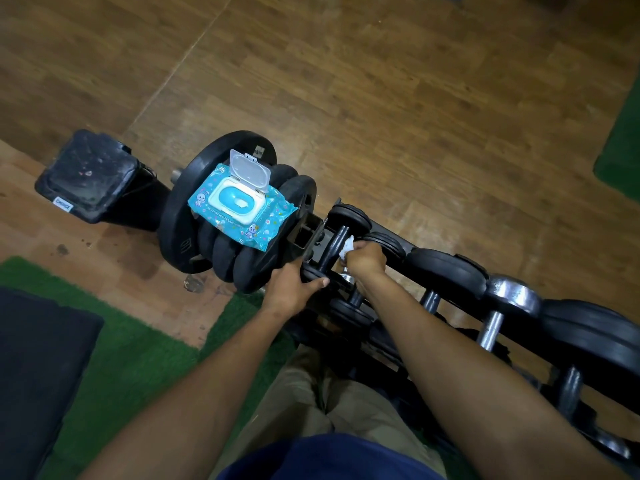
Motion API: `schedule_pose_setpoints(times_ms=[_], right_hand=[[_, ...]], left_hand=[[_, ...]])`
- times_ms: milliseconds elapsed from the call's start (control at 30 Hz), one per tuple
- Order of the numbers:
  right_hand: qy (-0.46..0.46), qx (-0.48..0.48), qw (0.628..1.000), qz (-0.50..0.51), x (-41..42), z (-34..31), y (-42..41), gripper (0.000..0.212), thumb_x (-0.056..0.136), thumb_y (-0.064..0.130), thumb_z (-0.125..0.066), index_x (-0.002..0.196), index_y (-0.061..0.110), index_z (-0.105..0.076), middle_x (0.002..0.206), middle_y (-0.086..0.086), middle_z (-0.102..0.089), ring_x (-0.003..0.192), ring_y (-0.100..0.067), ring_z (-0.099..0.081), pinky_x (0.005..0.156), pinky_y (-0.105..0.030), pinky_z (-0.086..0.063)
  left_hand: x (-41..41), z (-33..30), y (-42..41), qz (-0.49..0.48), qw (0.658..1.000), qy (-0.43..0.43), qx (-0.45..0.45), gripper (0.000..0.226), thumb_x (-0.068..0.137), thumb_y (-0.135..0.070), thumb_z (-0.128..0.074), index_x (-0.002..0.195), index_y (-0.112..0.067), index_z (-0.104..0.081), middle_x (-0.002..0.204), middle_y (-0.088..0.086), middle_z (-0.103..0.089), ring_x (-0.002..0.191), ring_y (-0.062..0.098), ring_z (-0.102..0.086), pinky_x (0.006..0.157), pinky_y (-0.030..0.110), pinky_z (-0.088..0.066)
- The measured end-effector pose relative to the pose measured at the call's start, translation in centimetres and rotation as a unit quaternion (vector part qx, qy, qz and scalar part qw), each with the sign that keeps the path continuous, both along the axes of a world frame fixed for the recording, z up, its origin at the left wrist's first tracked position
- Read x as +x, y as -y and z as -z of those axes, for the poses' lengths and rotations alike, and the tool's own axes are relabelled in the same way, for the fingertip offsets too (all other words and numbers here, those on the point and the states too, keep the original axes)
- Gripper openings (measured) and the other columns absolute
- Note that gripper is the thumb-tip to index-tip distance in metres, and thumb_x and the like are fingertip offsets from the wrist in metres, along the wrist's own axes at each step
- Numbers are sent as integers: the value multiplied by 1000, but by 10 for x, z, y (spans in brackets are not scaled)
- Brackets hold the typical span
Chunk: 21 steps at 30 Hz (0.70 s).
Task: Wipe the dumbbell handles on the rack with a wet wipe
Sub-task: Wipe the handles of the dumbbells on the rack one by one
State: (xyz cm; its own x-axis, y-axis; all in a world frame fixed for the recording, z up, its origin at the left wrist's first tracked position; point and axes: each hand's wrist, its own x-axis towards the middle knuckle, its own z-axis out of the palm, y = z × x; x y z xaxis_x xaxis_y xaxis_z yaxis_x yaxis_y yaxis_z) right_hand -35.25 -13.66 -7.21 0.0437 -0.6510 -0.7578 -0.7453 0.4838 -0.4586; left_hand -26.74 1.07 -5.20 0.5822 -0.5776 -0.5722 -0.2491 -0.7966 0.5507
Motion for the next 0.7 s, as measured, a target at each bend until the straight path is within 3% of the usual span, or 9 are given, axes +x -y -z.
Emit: schedule_pose_setpoints(times_ms=[100,167,300,433,500,600,700], right_hand=[[28,14,999,31,9,-2,3,30,94,2,-60,123,8,-65,124,-11,-63,114,-32,-62,94,-44,-57],[38,40,998,41,8,-3,1,39,97,-1,-53,134,11,-56,136,-9,-55,117,-32,-58,97,-45,-55],[48,141,989,20,6,-4,-8,25,96,-6,-51,116,6,-62,107,-13,-67,89,-25,-67,61,-31,-59],[53,157,986,18,6,-8,-6,20,94,-7,-51,101,6,-65,89,-12,-68,74,-20,-65,60,-29,-55],[59,138,989,11,6,-7,-4,27,93,-8,-49,108,9,-65,90,-13,-67,72,-21,-60,57,-28,-49],[11,119,989,-85,4,-9,-10,34,92,-2,-59,124,9,-57,90,-13,-66,71,-22,-60,55,-29,-46],[9,121,984,-129,0,-11,-10,71,88,1,-67,149,8,-34,101,-8,-60,94,-25,-61,70,-31,-47]], left_hand=[[1,0,1,6,1000,3,-2,54,78,-52,-82,120,-20,-70,107,3,-77,109,26,-68,91,33,-54],[1,0,2,8,1000,3,-3,54,79,-51,-82,121,-20,-70,108,3,-77,109,26,-68,90,32,-54],[2,0,2,13,1000,-3,-7,54,79,-49,-83,122,-19,-70,109,3,-77,110,25,-68,90,32,-54],[5,-1,2,17,1000,-11,0,55,79,-51,-82,122,-20,-70,109,1,-77,108,24,-68,88,31,-54],[5,-2,2,20,1000,-11,-1,55,79,-52,-82,122,-20,-69,108,1,-76,108,24,-68,88,31,-54],[4,-3,2,20,1000,-8,-5,57,79,-50,-83,125,-20,-69,110,2,-76,109,24,-68,88,30,-54],[3,-4,3,15,1000,-4,-9,56,79,-48,-83,126,-20,-69,112,4,-76,111,26,-67,88,29,-52]])
